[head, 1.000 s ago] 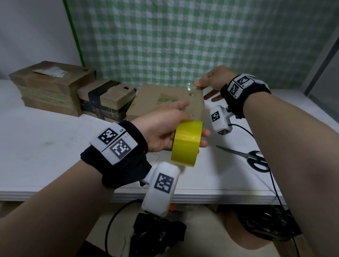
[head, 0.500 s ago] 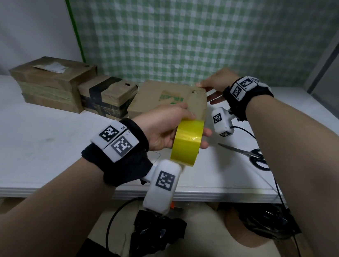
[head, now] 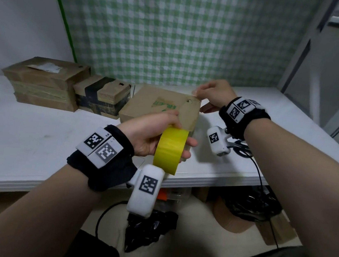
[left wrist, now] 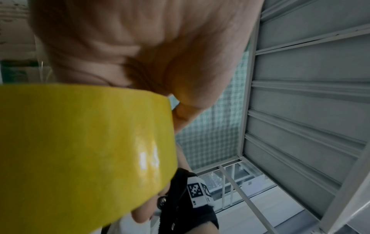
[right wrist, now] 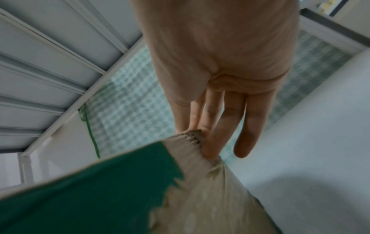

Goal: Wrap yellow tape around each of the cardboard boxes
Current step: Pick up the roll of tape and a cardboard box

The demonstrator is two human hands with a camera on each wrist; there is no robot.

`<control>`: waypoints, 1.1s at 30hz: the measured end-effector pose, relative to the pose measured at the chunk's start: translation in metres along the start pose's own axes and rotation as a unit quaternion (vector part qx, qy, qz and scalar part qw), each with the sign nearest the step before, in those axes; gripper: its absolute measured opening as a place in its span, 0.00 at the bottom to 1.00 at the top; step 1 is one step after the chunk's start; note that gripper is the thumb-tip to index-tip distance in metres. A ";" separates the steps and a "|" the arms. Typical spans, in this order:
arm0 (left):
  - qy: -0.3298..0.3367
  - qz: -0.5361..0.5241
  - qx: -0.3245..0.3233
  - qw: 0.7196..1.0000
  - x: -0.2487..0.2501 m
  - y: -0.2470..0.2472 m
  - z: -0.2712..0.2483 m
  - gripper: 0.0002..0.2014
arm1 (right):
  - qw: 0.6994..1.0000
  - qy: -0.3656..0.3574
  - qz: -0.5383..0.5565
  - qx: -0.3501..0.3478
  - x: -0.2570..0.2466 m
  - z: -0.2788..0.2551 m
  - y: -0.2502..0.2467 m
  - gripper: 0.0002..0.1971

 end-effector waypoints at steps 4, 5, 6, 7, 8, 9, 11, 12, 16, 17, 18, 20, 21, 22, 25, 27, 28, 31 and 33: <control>0.009 -0.005 0.003 1.000 -0.002 0.000 0.000 0.34 | 0.997 -0.065 -0.018 0.039 -0.015 -0.021 -0.002 0.23; 0.011 -0.004 -0.001 1.000 -0.002 0.001 0.000 0.36 | 0.995 -0.088 -0.017 0.038 -0.019 -0.027 -0.001 0.22; 0.011 -0.002 0.000 1.000 -0.003 0.001 -0.001 0.36 | 0.994 -0.104 -0.016 0.038 -0.023 -0.032 0.000 0.21; 0.012 -0.004 -0.002 1.000 -0.003 0.001 -0.001 0.36 | 0.992 -0.115 -0.015 0.043 -0.025 -0.036 0.001 0.19; 0.014 -0.005 0.000 1.000 -0.003 0.001 -0.001 0.35 | 0.991 -0.122 -0.017 0.051 -0.026 -0.040 0.001 0.16; 0.016 -0.003 0.000 1.000 -0.003 0.001 -0.002 0.35 | 0.990 -0.126 -0.018 0.060 -0.027 -0.041 0.001 0.14; 0.018 0.004 0.001 1.000 -0.002 0.002 -0.003 0.33 | 0.990 -0.122 -0.024 0.074 -0.027 -0.039 -0.001 0.13; 0.020 0.006 0.000 1.000 -0.002 0.003 -0.004 0.33 | 0.990 -0.113 -0.031 0.077 -0.028 -0.038 -0.002 0.12; 0.021 0.005 -0.005 1.000 -0.002 0.003 -0.003 0.30 | 0.990 -0.083 -0.086 0.069 -0.031 -0.025 -0.007 0.10; 0.017 0.004 -0.005 1.000 -0.002 0.002 -0.003 0.31 | 0.991 -0.079 -0.092 0.064 -0.030 -0.020 -0.008 0.09; 0.015 0.002 -0.005 1.000 -0.002 0.001 -0.001 0.32 | 0.991 -0.075 -0.096 0.059 -0.030 -0.016 -0.008 0.09; 0.012 -0.001 -0.007 1.000 -0.003 0.000 0.002 0.35 | 0.992 -0.059 -0.100 0.048 -0.027 -0.008 -0.008 0.10; 0.011 -0.002 -0.008 1.000 -0.003 0.000 0.003 0.35 | 0.993 -0.048 -0.099 0.042 -0.025 -0.004 -0.007 0.11; 0.012 -0.003 -0.010 1.000 -0.004 0.000 0.005 0.35 | 0.994 -0.040 -0.095 0.036 -0.024 0.000 -0.005 0.11; 0.009 0.008 -0.012 1.000 -0.004 0.000 0.008 0.32 | 0.996 -0.015 -0.076 0.046 -0.018 0.008 0.001 0.12; 0.003 0.014 -0.011 1.000 -0.005 0.001 0.007 0.25 | 0.993 0.013 -0.109 0.044 -0.011 0.013 0.003 0.11; 0.000 0.016 -0.013 1.000 -0.005 0.002 0.006 0.18 | 0.990 0.029 -0.132 0.032 -0.007 0.012 0.004 0.10; -0.007 0.019 -0.006 1.000 -0.003 0.001 0.007 0.15 | 0.992 0.048 -0.115 0.023 0.007 0.013 0.002 0.11; -0.006 0.021 0.002 1.000 -0.004 -0.001 0.011 0.29 | 0.996 0.025 -0.064 0.049 0.007 0.012 -0.004 0.12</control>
Point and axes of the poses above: each hand's wrist, its own z-axis towards the middle knuckle, its own y-axis out of the palm, x = y × z, the point moved 2 cm from there along z, towards the middle knuckle, and after that the axes turned 4 degrees about y, right-handed, at the moved point
